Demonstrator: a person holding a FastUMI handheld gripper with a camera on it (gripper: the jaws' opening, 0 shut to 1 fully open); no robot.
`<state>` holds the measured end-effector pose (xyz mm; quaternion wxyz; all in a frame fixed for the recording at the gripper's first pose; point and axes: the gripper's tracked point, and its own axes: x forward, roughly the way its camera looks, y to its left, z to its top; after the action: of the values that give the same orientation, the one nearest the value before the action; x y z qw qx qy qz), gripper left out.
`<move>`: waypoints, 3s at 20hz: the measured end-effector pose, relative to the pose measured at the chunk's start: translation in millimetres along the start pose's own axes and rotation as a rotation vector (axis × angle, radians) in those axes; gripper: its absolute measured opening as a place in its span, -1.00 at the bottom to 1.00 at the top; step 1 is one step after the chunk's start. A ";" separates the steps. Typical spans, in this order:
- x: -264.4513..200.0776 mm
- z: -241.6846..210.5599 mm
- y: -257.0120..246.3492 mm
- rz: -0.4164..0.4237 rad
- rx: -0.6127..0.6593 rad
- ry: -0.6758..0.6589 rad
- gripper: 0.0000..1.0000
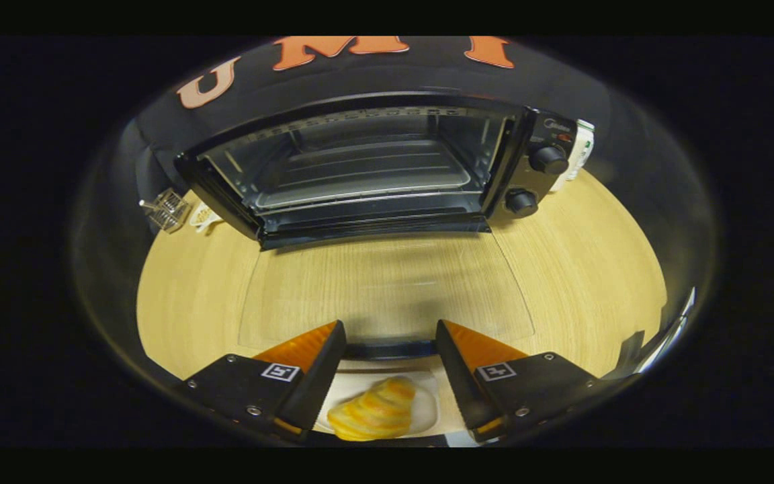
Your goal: Open the toaster oven, put the food inside, and close the toaster oven door.
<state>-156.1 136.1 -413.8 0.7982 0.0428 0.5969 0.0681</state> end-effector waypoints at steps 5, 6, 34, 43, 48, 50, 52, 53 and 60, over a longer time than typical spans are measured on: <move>-54.0 -59.1 1.0 -0.017 0.032 0.048 0.91; -60.4 -71.1 -1.8 -0.043 0.030 0.062 0.94; -53.9 -148.6 22.9 0.060 0.232 0.150 0.15; -82.0 -62.2 27.7 0.281 0.299 -0.089 0.15; -56.9 -9.5 27.7 0.305 0.282 -0.158 0.14; -46.9 11.5 33.4 0.314 0.276 -0.173 0.15; -33.7 30.2 38.6 0.318 0.273 -0.177 0.14; -30.3 37.8 42.5 0.327 0.277 -0.185 0.14; 0.4 86.8 62.2 0.409 0.389 -0.220 0.14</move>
<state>-76.4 198.7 -380.2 0.8047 0.3211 0.4878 0.1068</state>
